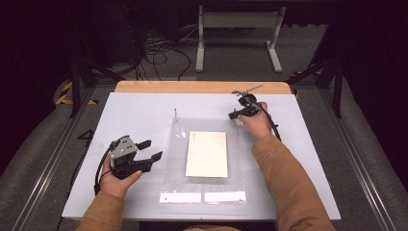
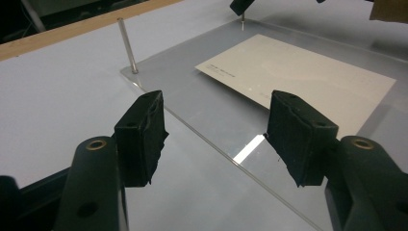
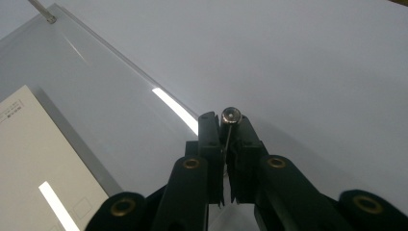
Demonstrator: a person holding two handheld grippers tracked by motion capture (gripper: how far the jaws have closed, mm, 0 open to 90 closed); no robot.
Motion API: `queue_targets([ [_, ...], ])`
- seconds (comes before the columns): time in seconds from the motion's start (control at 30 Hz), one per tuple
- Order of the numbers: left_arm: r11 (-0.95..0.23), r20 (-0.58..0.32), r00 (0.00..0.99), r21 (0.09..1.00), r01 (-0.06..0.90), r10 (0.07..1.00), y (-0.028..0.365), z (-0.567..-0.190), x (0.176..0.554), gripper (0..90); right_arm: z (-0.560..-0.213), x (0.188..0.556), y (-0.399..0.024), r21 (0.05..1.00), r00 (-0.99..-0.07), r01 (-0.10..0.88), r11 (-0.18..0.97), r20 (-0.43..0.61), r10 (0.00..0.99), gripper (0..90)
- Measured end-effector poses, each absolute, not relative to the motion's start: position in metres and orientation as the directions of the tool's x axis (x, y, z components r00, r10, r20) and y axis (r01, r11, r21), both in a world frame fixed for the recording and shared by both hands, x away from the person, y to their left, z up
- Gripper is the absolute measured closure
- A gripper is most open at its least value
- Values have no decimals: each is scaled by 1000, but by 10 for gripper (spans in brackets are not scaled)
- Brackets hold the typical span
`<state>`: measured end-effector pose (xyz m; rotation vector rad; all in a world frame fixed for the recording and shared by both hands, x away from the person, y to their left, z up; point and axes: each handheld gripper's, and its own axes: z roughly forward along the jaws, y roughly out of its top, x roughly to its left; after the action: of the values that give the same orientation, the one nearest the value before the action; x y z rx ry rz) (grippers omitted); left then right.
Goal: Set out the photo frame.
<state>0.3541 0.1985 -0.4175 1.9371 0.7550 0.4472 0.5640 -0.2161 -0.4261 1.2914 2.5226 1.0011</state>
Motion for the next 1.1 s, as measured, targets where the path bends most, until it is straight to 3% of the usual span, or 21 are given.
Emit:
queue_targets([
  [0.47,-398,12,862,890,221,506,185,-410,321,349,-424,568,-215,589,-618,692,418,184,764,855],
  [1.1,-529,87,924,838,134,372,162,-421,294,341,-423,570,-216,574,-615,705,418,200,763,853],
])
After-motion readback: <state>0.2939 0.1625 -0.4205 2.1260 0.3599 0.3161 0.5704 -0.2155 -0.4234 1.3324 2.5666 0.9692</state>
